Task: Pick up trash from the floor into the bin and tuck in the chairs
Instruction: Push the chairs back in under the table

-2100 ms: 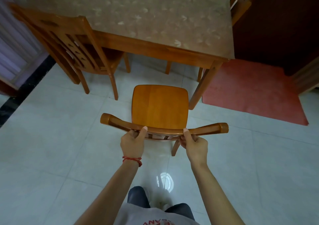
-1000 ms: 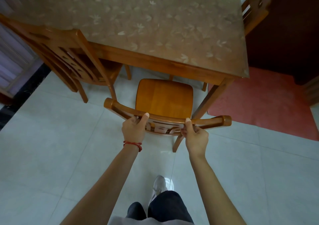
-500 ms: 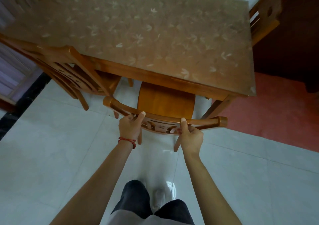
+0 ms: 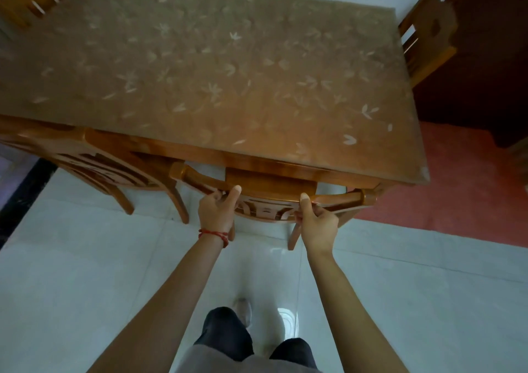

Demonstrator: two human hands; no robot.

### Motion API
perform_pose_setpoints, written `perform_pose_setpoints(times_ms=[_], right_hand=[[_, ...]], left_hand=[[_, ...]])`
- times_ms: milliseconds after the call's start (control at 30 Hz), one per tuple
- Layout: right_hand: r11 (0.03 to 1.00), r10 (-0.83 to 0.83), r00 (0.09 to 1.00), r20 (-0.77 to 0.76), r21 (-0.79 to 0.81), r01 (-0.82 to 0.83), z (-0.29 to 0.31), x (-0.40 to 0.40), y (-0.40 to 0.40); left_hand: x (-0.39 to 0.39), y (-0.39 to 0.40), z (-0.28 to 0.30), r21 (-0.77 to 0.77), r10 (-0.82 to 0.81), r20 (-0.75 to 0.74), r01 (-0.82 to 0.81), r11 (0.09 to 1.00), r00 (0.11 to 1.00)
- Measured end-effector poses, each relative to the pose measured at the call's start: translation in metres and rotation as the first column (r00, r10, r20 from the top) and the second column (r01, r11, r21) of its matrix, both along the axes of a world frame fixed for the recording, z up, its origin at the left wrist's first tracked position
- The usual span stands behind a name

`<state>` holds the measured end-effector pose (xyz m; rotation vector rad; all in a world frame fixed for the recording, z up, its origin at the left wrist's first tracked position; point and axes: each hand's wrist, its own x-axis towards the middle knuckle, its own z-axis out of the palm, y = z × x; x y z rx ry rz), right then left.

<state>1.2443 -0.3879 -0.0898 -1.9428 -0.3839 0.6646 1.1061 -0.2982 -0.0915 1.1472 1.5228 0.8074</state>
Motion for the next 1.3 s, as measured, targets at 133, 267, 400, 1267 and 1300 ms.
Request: perform_pose_setpoints(times_ms=[133,267,400,1267,1300], right_hand=[[1.0,-0.024,1.0,0.004,0.003,0.024,0.0,0.006,0.026],[0.999,-0.05,0.999,0.014,0.015,0.05,0.002,0.009,0.046],[0.996,-0.083,0.996,-0.02,0.013,0.084,0.002,0.006,0.052],[0.996,-0.09,0.992,-0.09,-0.028,0.088,0.002,0.006,0.048],[0.996,-0.076,0.992,-0.099,-0.044,0.072,0.004,0.007,0.048]], left_hand=[[0.007,0.03,-0.002,-0.008,-0.013,0.027,0.013,1.0,1.0],[0.013,0.051,-0.003,0.009,-0.018,0.037,0.018,1.0,0.999],[0.011,0.058,-0.007,0.013,-0.03,0.056,0.029,0.999,0.998],[0.011,0.049,-0.003,0.005,-0.078,0.01,0.078,0.997,0.997],[0.01,0.047,0.001,0.006,-0.089,-0.005,0.089,0.996,0.996]])
